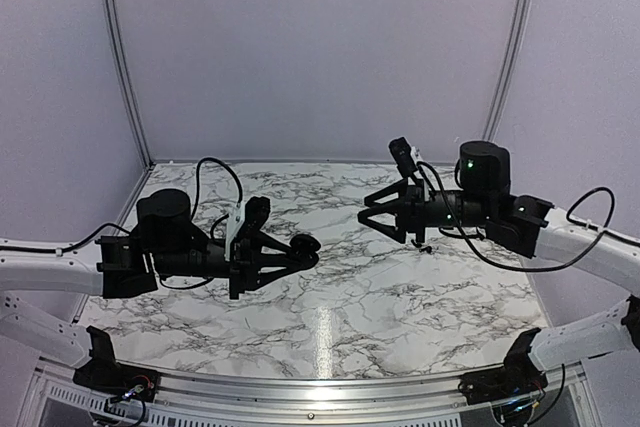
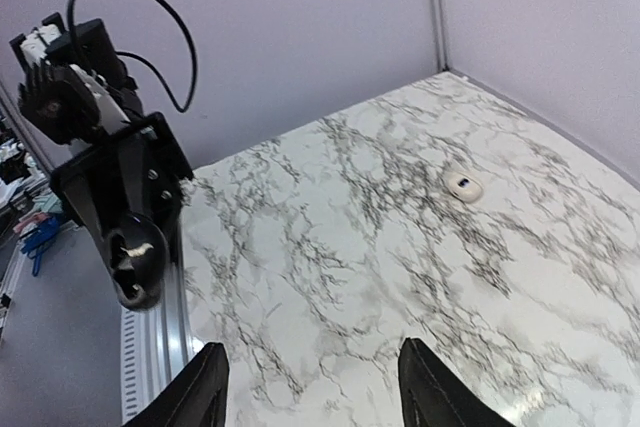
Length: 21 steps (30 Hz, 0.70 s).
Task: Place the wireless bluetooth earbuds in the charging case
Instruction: Pass from the right arm to the left
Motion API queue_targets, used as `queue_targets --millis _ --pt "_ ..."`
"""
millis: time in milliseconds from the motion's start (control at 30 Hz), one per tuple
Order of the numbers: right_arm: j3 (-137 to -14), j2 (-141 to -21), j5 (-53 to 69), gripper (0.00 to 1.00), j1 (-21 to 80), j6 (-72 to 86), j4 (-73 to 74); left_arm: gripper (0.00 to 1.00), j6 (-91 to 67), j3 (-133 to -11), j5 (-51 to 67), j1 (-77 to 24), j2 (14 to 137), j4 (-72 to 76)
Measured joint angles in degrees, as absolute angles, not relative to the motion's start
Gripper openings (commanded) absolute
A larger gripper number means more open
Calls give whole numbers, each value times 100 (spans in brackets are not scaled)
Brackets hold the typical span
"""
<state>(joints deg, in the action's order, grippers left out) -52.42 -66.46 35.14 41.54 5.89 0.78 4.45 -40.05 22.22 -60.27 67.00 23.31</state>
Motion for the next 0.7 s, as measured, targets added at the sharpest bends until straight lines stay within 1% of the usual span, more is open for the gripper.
queue_targets --millis 100,233,367,467,567,700 --pt "-4709 -6276 3035 57 3835 652 228 7 456 -3924 2141 -6027 6648 2331" --pt "-4073 -6145 2394 50 3022 854 574 7 456 -3854 2075 -6020 6626 2329" --pt "-3850 -6543 1929 47 2049 1072 952 7 456 -3835 2045 -5994 6628 2331" --pt "-3736 -6866 1737 45 1546 1168 965 7 454 -3835 2040 -5994 6628 2331" --pt "-3699 -7185 1586 43 1310 1201 965 7 456 -3833 2029 -5994 6626 2331" --pt "-3750 -7634 1372 41 1251 1179 963 7 456 -3809 1979 -5992 6622 2331"
